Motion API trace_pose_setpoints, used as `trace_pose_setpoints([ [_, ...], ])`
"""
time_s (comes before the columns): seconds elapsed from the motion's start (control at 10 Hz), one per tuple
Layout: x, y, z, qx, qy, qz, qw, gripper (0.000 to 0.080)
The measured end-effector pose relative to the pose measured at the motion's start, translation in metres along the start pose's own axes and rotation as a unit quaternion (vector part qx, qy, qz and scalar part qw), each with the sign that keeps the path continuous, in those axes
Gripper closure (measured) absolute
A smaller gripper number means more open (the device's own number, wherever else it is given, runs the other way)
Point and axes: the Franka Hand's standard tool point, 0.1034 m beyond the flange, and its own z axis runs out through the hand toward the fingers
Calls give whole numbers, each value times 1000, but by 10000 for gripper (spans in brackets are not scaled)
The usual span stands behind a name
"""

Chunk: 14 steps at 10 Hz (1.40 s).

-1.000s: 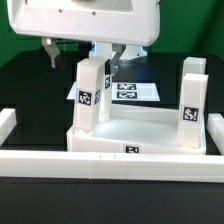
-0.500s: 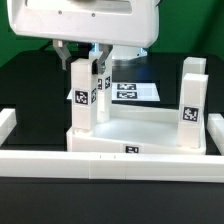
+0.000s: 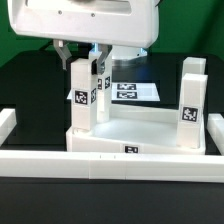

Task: Assemble desk

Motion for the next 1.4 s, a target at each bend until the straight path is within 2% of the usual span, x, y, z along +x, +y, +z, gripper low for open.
trace_pose_setpoints([
  [0.1, 0, 0, 0, 2, 0, 51, 999, 511],
  [0.3, 1, 3, 1, 18, 1, 158, 987, 511],
  [0.5, 1, 3, 1, 28, -1, 240, 970, 509],
  [0.8, 1, 2, 1, 27, -2, 307, 951, 509],
  [1.2, 1, 2, 1, 27, -6, 428, 904, 509],
  [1.3, 2, 0, 2, 30, 0, 458, 889, 509],
  [1.4, 3, -2, 2, 35, 4, 504, 863, 509],
])
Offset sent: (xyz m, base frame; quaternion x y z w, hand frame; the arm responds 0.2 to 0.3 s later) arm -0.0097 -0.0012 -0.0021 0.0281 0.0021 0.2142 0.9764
